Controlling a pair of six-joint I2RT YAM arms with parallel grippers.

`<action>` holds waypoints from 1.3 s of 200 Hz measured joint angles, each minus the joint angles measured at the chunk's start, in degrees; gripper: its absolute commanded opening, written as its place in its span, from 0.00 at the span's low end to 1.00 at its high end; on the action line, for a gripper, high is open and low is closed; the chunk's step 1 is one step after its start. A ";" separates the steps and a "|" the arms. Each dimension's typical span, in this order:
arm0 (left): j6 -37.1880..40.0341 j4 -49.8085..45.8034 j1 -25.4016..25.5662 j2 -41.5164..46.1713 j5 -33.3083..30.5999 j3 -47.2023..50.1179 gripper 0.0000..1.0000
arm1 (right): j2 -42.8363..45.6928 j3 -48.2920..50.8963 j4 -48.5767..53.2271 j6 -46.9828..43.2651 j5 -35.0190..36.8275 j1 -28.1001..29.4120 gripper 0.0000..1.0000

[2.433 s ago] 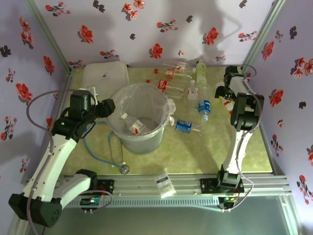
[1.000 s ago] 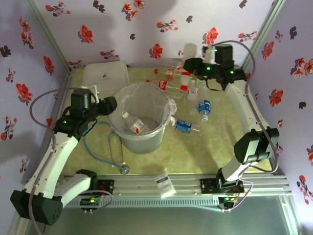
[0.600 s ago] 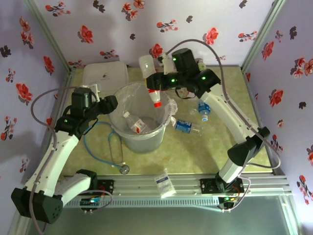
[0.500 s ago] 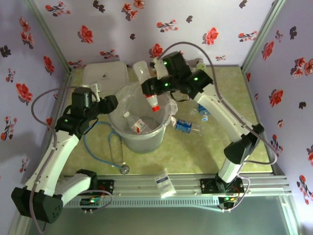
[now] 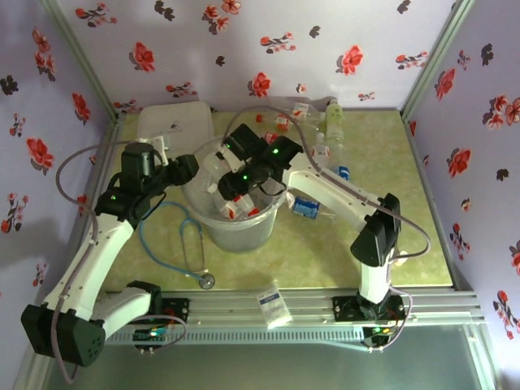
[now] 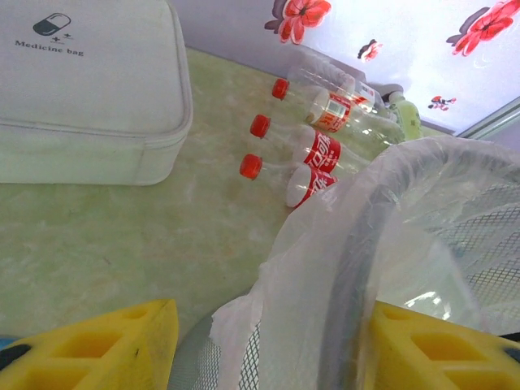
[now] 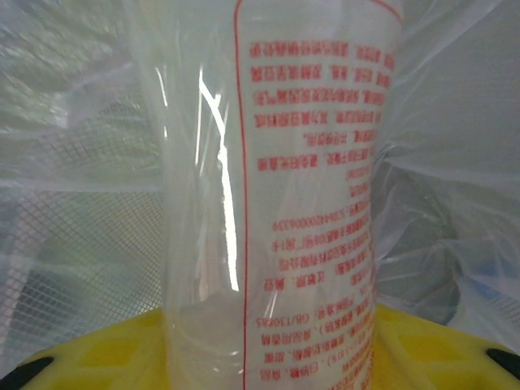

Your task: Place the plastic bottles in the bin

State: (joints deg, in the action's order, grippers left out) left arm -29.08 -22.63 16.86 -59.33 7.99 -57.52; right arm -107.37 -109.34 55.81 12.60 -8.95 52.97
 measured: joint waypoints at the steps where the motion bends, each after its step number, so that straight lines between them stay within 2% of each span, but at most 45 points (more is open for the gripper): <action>1: -0.02 0.02 0.00 0.00 0.02 0.00 0.59 | -0.02 0.13 -0.02 0.00 0.02 0.04 0.52; 62: -0.02 0.15 0.00 -0.09 0.15 0.00 0.58 | -1.42 6.45 -2.80 3.04 0.07 0.66 0.68; 73: 0.00 0.15 0.00 -0.09 0.15 0.00 0.58 | -1.40 7.08 -3.26 3.65 0.42 0.68 0.76; 85: 0.00 0.17 0.00 -0.13 0.17 -0.02 0.58 | -1.38 7.50 -4.02 3.89 0.98 0.68 0.94; 93: 0.00 0.17 0.00 -0.20 0.17 -0.04 0.58 | -1.27 8.07 -4.85 4.35 1.60 0.68 0.99; 197: 0.07 0.17 0.02 -1.44 0.63 -0.98 0.58 | 8.15 11.41 -12.66 4.96 3.89 0.66 0.99; 219: 0.07 0.15 0.02 -1.44 0.61 -0.98 0.58 | 12.85 13.27 -16.70 3.37 5.16 0.66 0.99; 244: 0.07 0.13 0.02 -1.40 0.61 -0.96 0.59 | 21.09 18.62 -22.60 1.70 9.84 0.15 0.99; 260: 0.07 0.11 0.00 -1.36 0.59 -0.92 0.59 | 26.51 21.66 -24.70 1.53 11.65 -2.40 0.99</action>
State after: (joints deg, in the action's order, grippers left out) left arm -29.02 -22.52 16.86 -60.69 8.58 -58.43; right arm -80.86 -87.68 31.11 14.13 2.70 50.57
